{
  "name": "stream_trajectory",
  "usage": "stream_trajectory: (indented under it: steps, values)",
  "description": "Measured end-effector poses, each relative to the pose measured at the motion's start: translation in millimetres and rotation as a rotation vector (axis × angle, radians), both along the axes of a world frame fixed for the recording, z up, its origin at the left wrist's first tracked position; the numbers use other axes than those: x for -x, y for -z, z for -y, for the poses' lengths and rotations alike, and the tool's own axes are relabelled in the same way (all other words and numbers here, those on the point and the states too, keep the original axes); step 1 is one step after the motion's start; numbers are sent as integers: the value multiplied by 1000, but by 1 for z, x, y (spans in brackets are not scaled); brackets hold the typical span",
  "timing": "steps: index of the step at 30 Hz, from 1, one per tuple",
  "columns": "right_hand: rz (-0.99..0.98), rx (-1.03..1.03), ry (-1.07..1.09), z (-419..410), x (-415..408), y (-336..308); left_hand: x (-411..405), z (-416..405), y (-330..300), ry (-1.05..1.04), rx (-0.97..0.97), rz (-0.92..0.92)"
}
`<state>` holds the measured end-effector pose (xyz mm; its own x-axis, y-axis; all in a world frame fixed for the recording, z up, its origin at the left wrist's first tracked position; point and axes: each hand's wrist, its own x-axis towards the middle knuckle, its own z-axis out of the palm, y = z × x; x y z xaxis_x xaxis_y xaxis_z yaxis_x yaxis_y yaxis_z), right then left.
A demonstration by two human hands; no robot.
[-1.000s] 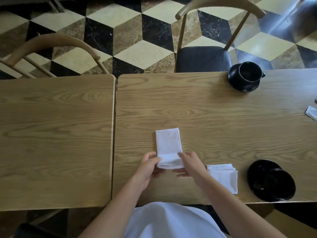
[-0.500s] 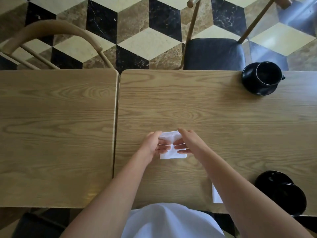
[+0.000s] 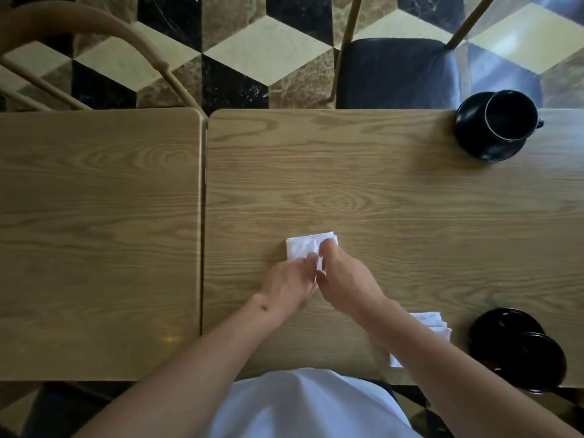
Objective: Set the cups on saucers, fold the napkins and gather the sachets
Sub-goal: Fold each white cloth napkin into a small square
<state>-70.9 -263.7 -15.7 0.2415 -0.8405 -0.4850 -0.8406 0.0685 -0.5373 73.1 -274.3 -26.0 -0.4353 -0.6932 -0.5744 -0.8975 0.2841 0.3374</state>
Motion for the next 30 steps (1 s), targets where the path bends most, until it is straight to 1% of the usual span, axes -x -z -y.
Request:
stream_trajectory:
  steps: [1,3,5,6,8,10,13,16,18,19,20,21,23,24,25,26,28,30]
  values:
    - [-33,23,-88,-1,-1,4,0,4,1,-29,-11,17]
    - [-159,54,-227,5,0,14,1,13,5,-41,-6,73]
    - [-292,72,-263,12,4,25,2,19,10,1,54,176]
    - [-323,68,-250,15,6,30,3,20,12,-1,75,218]
    - [-329,48,-225,20,8,38,6,22,17,-38,72,263]
    - [-341,34,-244,25,9,43,9,24,21,-56,57,290]
    - [-351,10,-275,31,9,47,13,25,25,-28,45,329]
    - [-339,-18,-290,36,7,45,16,23,26,-49,-1,317]
    - [-293,-62,-259,36,7,39,16,22,25,-114,-21,267]
    - [-244,-71,-212,32,9,36,15,21,23,-192,-16,225]
    - [-181,-61,-120,26,10,35,13,18,20,-324,7,155]
    - [-110,-38,31,17,12,36,10,15,18,-502,30,65]
    - [-1,-34,446,-5,15,33,2,8,15,-901,19,-112]
    - [29,-89,636,-13,15,31,-2,5,14,-1086,-41,-169]
    - [45,-166,768,-19,14,31,-6,2,15,-1247,-136,-219]
    - [59,-250,850,-22,12,30,-10,-1,17,-1363,-246,-270]
    - [102,-361,923,-26,9,28,-13,-7,16,-1458,-417,-338]
    - [170,-448,963,-26,8,22,-14,-10,12,-1453,-480,-358]
